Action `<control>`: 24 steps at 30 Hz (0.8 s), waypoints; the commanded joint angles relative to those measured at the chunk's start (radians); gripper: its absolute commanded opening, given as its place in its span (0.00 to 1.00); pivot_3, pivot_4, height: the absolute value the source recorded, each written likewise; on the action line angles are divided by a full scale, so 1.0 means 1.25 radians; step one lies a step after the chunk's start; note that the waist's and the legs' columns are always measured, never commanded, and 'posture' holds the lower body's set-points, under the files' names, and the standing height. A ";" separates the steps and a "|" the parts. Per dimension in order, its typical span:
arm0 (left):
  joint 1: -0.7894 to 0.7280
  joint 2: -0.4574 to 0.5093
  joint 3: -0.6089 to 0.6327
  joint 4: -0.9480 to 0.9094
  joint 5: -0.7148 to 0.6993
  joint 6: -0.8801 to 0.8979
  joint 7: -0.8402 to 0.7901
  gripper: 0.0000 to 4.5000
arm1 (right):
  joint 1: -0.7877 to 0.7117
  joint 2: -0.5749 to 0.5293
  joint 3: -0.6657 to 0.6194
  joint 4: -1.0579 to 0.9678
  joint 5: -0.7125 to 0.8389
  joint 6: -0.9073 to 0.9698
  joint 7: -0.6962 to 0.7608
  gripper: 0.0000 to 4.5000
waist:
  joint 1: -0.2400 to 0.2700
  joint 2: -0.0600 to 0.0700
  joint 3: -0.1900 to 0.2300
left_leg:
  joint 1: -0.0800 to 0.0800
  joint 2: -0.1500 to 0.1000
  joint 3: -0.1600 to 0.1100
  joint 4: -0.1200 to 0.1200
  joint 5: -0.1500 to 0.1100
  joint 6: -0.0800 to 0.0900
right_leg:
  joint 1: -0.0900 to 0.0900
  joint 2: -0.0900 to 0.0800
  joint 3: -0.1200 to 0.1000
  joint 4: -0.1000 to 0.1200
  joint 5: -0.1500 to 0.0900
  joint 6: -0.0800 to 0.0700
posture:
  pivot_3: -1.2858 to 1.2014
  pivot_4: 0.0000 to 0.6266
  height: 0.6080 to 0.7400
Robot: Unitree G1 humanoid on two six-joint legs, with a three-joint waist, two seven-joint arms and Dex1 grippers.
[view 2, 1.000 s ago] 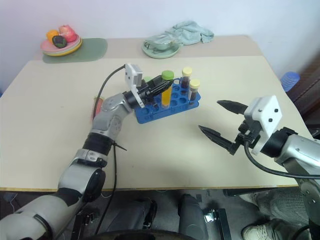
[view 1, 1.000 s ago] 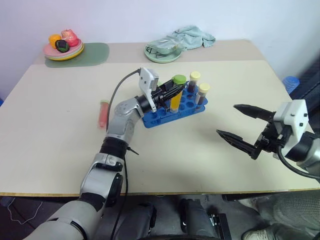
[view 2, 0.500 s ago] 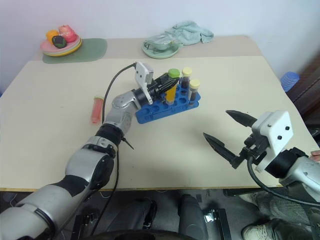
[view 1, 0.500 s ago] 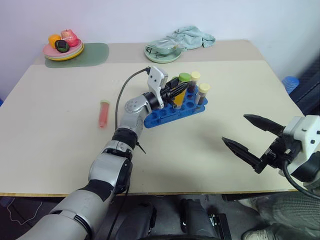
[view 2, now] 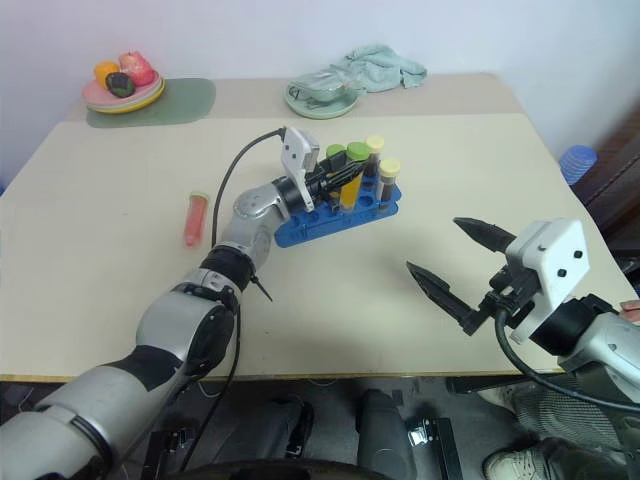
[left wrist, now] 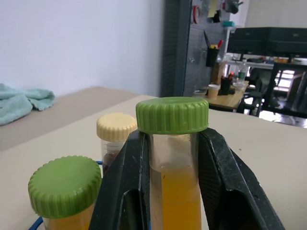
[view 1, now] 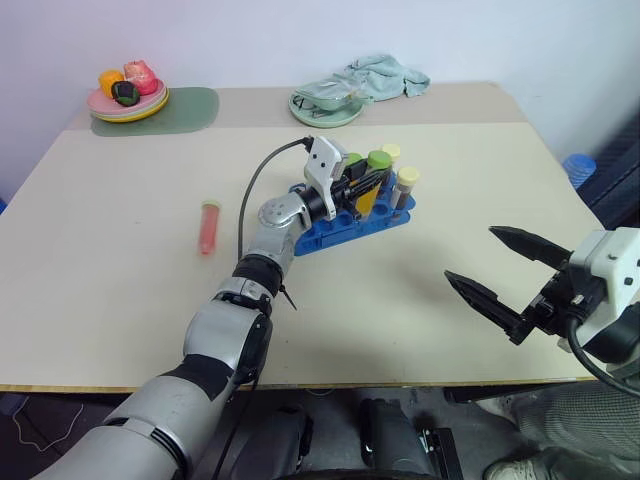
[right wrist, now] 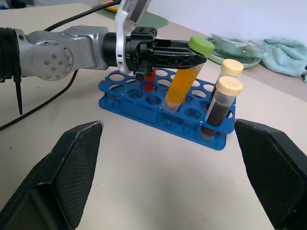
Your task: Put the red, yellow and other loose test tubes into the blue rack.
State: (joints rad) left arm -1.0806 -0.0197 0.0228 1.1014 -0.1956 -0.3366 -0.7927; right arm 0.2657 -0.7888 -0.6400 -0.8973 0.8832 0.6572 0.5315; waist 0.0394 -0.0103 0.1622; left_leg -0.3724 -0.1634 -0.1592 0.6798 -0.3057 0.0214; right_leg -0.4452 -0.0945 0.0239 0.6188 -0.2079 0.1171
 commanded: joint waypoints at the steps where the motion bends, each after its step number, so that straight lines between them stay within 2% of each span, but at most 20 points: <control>1: -0.020 0.002 -0.001 0.026 0.032 -0.023 0.031 0.18 | 0.004 -0.002 -0.019 -0.008 -0.006 -0.025 0.006 1.00 | 0.000 0.000 0.000 | 0.000 0.000 0.000 0.000 0.000 0.000 | 0.000 0.000 0.000 0.000 0.000 0.000 | 0.52 0.24 1.00; 11: -0.025 -0.005 0.005 0.059 0.062 -0.040 0.059 0.18 | 0.007 -0.005 -0.027 -0.012 -0.002 -0.030 0.001 1.00 | -0.001 0.000 0.000 | 0.000 0.000 0.000 0.001 0.000 0.000 | 0.000 0.000 0.000 0.000 0.000 0.000 | 0.52 0.24 1.00; 14: -0.019 -0.019 0.048 0.040 -0.007 0.010 -0.034 0.18 | 0.005 -0.006 -0.025 -0.012 -0.002 -0.030 -0.002 1.00 | 0.000 0.000 0.000 | 0.000 0.000 0.000 0.001 0.000 0.000 | 0.000 0.000 0.000 0.000 0.000 0.000 | 0.52 0.24 1.00; 15: -0.016 -0.020 0.052 0.032 -0.010 0.007 -0.042 0.39 | 0.004 -0.006 -0.025 -0.012 -0.002 -0.030 -0.002 1.00 | 0.000 0.000 0.000 | 0.000 0.000 0.000 0.001 0.000 0.000 | 0.000 0.000 0.000 0.000 0.000 0.000 | 0.52 0.24 1.00; 17: -0.013 -0.021 0.058 0.019 -0.011 -0.002 -0.034 0.59 | 0.004 -0.007 -0.025 -0.012 -0.001 -0.030 -0.002 1.00 | 0.001 0.000 0.000 | 0.000 0.000 0.000 0.001 0.000 0.001 | 0.000 0.000 0.000 0.000 0.000 0.000 | 0.52 0.24 1.00; 20: 0.004 -0.023 0.065 -0.056 -0.041 0.025 -0.066 0.94 | 0.003 -0.007 -0.024 -0.010 -0.002 -0.030 -0.001 1.00 | 0.001 0.000 0.000 | 0.000 0.000 0.000 0.001 -0.001 0.001 | 0.000 0.000 0.000 -0.001 0.000 0.001 | 0.52 0.24 1.00; 21: 0.024 -0.020 0.066 -0.122 -0.070 0.057 -0.103 0.98 | -0.002 -0.008 -0.017 -0.006 -0.004 -0.031 0.000 1.00 | 0.000 0.000 0.000 | 0.000 0.000 0.000 0.001 -0.001 0.001 | 0.000 0.000 0.000 -0.001 0.000 0.001 | 0.52 0.24 1.00; 24: 0.088 -0.002 0.063 -0.353 -0.148 0.165 -0.151 0.98 | -0.026 -0.012 0.014 0.011 -0.016 -0.035 0.005 1.00 | -0.003 0.000 0.000 | 0.000 0.000 0.001 0.001 -0.001 0.001 | 0.000 0.000 0.000 -0.001 0.000 0.001 | 0.52 0.24 1.00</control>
State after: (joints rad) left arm -0.9713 -0.0383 0.0922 0.8153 -0.3161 -0.1881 -0.9567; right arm 0.2504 -0.7926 -0.6264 -0.8823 0.8705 0.6358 0.5364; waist 0.0351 -0.0101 0.1621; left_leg -0.3728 -0.1634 -0.1585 0.6812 -0.3066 0.0228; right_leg -0.4450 -0.0945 0.0246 0.6182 -0.2075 0.1179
